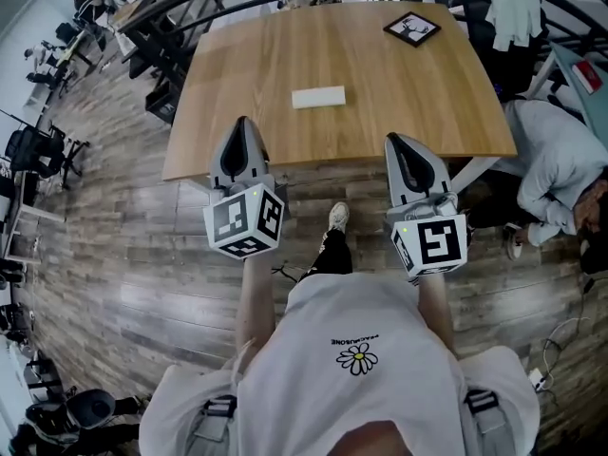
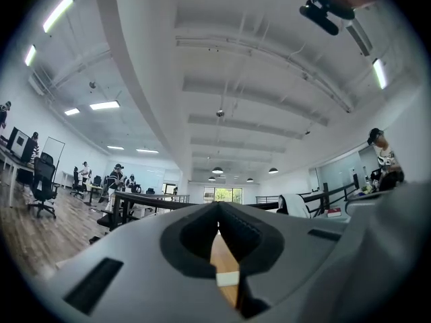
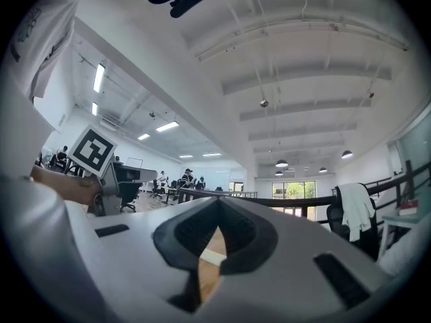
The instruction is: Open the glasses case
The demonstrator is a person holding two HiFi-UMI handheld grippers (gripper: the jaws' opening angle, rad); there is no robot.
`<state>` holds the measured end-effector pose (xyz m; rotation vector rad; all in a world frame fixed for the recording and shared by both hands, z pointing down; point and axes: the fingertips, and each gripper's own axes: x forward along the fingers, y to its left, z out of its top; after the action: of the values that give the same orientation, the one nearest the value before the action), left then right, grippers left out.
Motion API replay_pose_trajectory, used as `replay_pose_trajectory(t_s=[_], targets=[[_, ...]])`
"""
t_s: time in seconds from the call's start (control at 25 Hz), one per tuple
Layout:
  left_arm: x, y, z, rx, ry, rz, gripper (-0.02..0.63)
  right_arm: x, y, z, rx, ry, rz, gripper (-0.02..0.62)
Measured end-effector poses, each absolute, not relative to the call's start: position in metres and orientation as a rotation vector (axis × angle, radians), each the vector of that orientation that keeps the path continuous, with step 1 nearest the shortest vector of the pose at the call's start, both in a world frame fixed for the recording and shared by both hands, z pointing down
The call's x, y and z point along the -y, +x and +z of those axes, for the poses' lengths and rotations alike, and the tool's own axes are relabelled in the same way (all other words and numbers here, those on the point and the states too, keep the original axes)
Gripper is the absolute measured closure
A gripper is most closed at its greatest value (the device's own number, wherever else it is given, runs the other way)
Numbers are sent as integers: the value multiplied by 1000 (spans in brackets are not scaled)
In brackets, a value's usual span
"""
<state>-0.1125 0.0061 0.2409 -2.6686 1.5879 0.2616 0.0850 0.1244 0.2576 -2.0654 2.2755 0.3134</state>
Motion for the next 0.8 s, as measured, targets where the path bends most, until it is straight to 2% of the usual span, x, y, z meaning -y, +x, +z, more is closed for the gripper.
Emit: replay_pose_trajectory(t_s=[0.52, 0.8], targets=[[186, -58, 274, -1539, -2788, 221, 591, 79, 114, 258, -2364, -2134, 339, 589], [278, -17, 294, -1487, -2865, 158, 591, 173, 130, 282, -2487, -2186, 236, 589]])
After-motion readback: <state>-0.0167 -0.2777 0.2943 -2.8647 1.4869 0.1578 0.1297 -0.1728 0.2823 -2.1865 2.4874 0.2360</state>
